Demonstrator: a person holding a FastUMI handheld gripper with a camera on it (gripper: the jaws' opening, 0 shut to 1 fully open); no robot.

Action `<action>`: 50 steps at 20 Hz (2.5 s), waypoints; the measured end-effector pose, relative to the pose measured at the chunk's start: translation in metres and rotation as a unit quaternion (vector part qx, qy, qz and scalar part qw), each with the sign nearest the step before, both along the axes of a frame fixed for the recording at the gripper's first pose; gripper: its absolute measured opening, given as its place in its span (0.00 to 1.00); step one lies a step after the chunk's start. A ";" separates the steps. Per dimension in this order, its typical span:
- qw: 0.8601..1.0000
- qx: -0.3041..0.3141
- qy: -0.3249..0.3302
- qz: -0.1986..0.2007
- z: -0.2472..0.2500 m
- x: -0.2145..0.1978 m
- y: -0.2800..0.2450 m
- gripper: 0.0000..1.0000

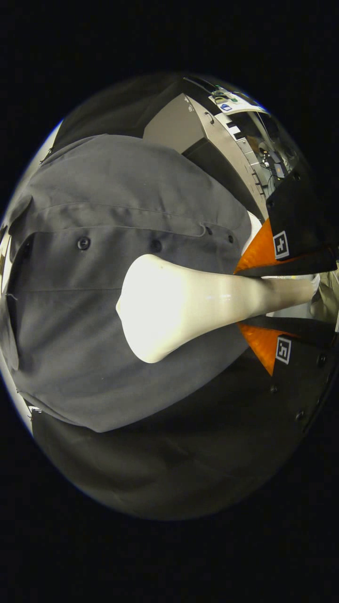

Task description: Iron the clothes twice with a garment steamer, once on the left side and once on the right side.

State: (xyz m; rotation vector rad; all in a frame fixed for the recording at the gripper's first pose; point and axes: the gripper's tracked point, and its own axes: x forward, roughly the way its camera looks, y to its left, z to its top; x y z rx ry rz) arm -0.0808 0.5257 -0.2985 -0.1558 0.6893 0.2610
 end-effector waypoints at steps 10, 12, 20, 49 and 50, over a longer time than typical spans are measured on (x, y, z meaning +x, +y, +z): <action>0.998 -0.019 0.058 -0.007 -0.061 -0.006 -0.016 0.46; 0.997 -0.022 0.067 -0.006 -0.071 -0.007 -0.016 0.46; 0.995 -0.030 0.093 -0.010 -0.099 -0.013 -0.021 0.46; 0.978 -0.047 0.203 -0.014 -0.205 -0.035 -0.049 0.46; 0.977 -0.047 0.205 -0.014 -0.207 -0.037 -0.049 0.46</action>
